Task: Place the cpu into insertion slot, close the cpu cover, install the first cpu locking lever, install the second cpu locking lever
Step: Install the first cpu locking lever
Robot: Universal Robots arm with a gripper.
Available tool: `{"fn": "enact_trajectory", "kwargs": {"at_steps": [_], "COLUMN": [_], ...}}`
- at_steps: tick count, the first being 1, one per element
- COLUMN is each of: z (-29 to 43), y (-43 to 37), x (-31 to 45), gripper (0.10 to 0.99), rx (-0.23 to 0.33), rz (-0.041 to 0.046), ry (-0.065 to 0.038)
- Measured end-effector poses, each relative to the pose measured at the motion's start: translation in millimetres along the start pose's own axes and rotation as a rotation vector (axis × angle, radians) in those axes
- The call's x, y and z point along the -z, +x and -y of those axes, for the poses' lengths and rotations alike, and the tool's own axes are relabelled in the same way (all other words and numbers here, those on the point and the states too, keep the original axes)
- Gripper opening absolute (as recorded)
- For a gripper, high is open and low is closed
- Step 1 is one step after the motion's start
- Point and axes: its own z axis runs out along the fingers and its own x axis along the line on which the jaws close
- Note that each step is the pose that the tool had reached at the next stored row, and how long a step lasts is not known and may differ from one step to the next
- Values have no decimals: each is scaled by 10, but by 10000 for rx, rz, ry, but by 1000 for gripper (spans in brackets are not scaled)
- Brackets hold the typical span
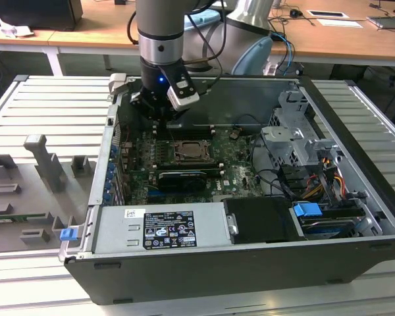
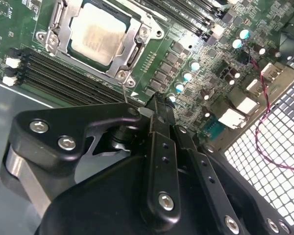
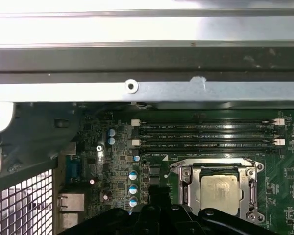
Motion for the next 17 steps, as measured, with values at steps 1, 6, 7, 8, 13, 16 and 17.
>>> {"fn": "enact_trajectory", "kwargs": {"at_steps": [1,6,7,8,13,16,17], "z": [-2,-34,-49,-62,-157,-177,-177], "y": [4,48,49,49,50,50,50], "x": [0,-2,-3,-3,-5,-5,-5], "gripper": [106,106,106,106,106,106,106], "rx": [0,0,1,0,1,0,1], "rz": [-1,0,1,0,-1,0,0], "ry": [2,-6,-7,-6,-5,-5,-6]}}
